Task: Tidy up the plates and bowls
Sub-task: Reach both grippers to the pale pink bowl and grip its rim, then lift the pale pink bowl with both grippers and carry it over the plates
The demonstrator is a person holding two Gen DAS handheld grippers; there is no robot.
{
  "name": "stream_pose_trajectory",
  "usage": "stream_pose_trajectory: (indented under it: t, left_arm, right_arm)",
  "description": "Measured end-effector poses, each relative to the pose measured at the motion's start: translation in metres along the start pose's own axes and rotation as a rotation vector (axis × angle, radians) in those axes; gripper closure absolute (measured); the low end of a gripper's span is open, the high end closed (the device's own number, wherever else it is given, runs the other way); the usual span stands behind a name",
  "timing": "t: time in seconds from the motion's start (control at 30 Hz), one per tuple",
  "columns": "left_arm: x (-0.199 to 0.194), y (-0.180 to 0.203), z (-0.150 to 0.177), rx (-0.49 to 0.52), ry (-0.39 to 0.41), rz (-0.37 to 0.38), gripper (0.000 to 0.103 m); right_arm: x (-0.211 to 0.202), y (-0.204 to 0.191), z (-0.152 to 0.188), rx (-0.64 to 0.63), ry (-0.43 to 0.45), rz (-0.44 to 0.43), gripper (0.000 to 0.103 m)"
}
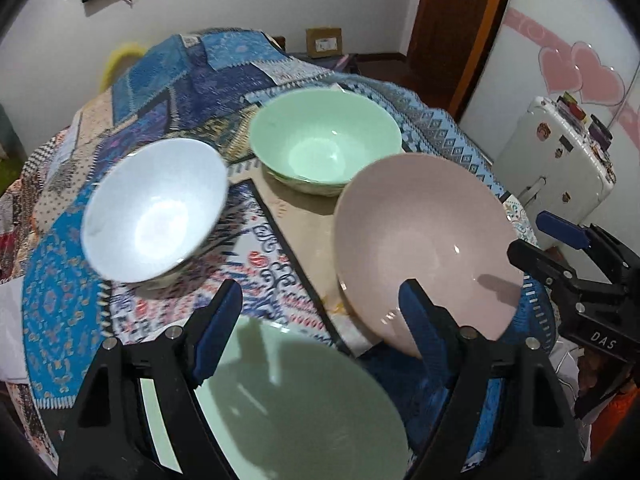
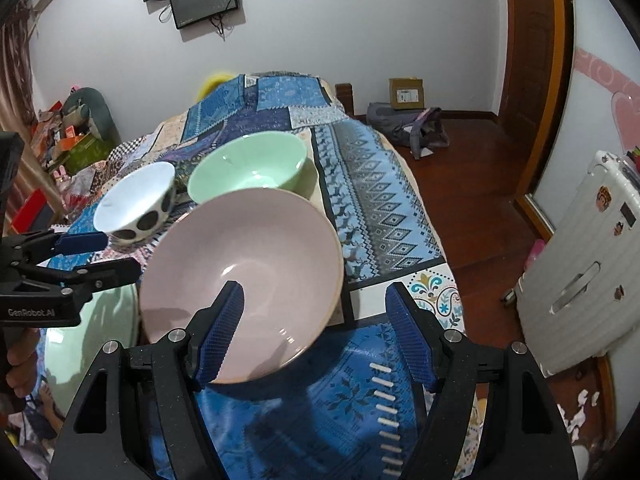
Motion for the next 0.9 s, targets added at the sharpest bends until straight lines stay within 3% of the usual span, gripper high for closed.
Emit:
stream_pose_trajectory:
  t: [0.13,0.2,0.5,0.6,0.9]
  left_arm:
    - [0.018,0.008,0.0,0.022,-0.035,0.025,0.037]
    - [0.024,0.012,-0.001,0.022,-0.037,0.036,0.038]
    - [0.043,0.022,0.0,0.023,-0.072,0.088,0.073]
    - [0.05,0.029,0.005,0.018,-0.1,0.141,0.082]
    - [0.043,0.03,0.004,0.021,-0.079,0.109,0.081]
  right_arm:
    - [0.011,0.004,0.001,0.018,-0.022,-0.015,0.035]
    - [0.014,0.005,0.002,0.025,-0.031,-0.03,0.045]
    - [0.031,0.005,0.012,0.082,-0.102,-0.103,0.08]
    - [0.032,0.004,0.015,0.08,-0.103,-0.095,0.081]
    - [0.024,0.001,0.012,0.082,-0.098,-0.085,0.081]
Point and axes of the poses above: each gripper's, at about its wrist camera, not at the fingertips, and x roughly the way its jaws point, y to its right, z to its underside, the point moved 10 cm from there along x, roughly the way its jaws point, and after that the axes turned 14 degrees about x, right-handed, at the moved point
